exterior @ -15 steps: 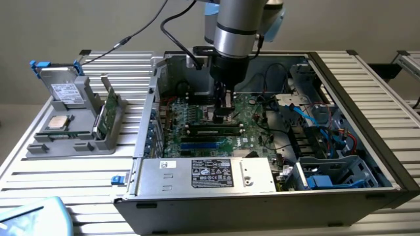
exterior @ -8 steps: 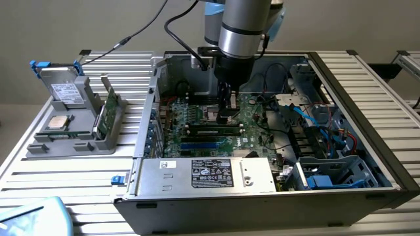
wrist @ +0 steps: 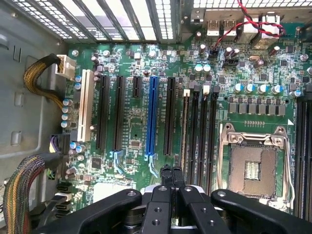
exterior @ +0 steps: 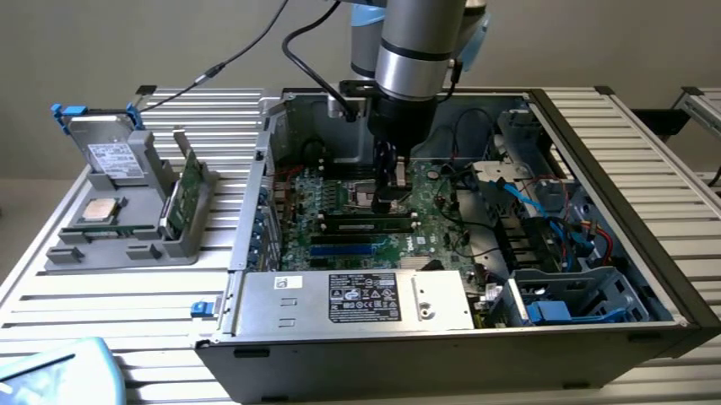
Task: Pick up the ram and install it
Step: 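Press down the ram until it locks into place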
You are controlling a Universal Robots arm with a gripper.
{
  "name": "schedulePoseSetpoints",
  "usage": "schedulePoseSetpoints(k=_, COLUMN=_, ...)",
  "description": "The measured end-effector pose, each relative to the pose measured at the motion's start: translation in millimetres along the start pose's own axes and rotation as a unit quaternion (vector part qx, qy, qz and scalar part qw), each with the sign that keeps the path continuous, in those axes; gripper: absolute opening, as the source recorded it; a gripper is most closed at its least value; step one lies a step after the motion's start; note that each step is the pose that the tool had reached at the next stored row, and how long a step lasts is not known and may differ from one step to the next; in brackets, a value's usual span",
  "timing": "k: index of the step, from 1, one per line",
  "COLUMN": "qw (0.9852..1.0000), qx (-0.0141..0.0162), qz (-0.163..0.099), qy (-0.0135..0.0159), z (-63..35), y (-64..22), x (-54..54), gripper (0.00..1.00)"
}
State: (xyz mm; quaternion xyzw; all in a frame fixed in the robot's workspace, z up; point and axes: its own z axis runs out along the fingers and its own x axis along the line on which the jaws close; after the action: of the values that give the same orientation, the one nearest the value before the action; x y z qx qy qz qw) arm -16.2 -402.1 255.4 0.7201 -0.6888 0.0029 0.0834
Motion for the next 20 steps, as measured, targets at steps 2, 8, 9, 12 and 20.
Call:
schedulePoseSetpoints(k=2, qw=1.0000, qx=0.0000, qz=0.000, qy=0.0000, z=0.0, y=0.0, x=0.1, gripper=0.11)
schedulePoseSetpoints(k=8, qw=0.9990, qx=-0.0053, qz=0.044, qy=-0.0051, z=0.4, y=-0.1, x=0.1, gripper=0.11)
schedulePoseSetpoints(k=9, qw=0.9986, qx=-0.0062, qz=0.052, qy=-0.0061, z=0.6, y=-0.1, x=0.1, gripper=0.11)
schedulePoseSetpoints(k=12, qw=0.9969, qx=-0.0094, qz=0.078, qy=-0.0092, z=1.0, y=-0.1, x=0.0, gripper=0.11)
schedulePoseSetpoints(k=20, qw=0.9884, qx=-0.0180, qz=0.150, qy=-0.0176, z=4.2, y=-0.5, x=-0.4, gripper=0.11)
